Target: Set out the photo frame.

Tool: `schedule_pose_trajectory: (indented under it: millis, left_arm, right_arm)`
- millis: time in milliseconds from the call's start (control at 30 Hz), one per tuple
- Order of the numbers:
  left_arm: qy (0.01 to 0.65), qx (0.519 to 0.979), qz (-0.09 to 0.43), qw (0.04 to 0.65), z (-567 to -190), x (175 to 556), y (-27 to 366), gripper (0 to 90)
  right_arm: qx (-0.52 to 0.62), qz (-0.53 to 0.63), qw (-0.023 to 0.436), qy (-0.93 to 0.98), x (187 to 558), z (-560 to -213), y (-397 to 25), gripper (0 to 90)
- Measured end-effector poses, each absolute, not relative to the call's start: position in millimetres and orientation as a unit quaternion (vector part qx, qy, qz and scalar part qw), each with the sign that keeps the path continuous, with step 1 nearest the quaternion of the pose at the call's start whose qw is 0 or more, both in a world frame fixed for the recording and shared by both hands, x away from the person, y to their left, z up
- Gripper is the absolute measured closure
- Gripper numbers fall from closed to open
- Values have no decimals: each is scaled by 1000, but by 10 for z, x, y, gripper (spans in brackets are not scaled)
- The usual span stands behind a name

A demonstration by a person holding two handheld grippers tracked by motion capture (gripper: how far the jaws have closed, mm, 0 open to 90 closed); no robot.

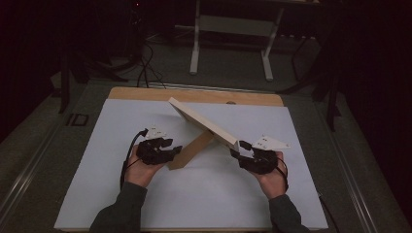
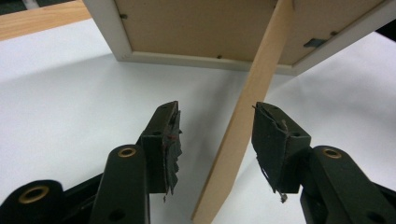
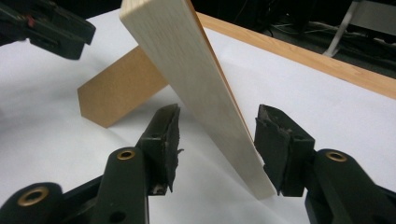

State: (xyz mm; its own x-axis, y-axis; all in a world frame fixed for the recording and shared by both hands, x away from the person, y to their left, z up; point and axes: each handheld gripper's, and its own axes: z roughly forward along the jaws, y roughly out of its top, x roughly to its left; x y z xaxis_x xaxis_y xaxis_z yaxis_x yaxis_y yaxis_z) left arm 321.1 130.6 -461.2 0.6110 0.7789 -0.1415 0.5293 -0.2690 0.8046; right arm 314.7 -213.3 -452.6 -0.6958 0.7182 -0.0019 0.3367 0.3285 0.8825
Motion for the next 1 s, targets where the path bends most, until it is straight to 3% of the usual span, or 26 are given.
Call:
schedule_pose_trajectory:
  millis: [333, 567, 767, 1000]
  left_arm:
    - [427, 761, 135, 468, -4463, 3163, 1252, 639]
    - [430, 756, 129, 477, -4447, 3262, 1226, 745]
    - [434, 751, 133, 479, -4444, 3369, 1156, 835]
    - [433, 760, 151, 461, -4468, 3500, 1012, 900]
  right_arm:
    - [328, 468, 191, 798, 3090, -4565, -2249, 574]
    - [330, 468, 184, 799, 3089, -4607, -2310, 771]
    - [354, 465, 192, 788, 3157, -4630, -2342, 884]
    - [374, 467, 201, 776, 3228, -4617, -2342, 896]
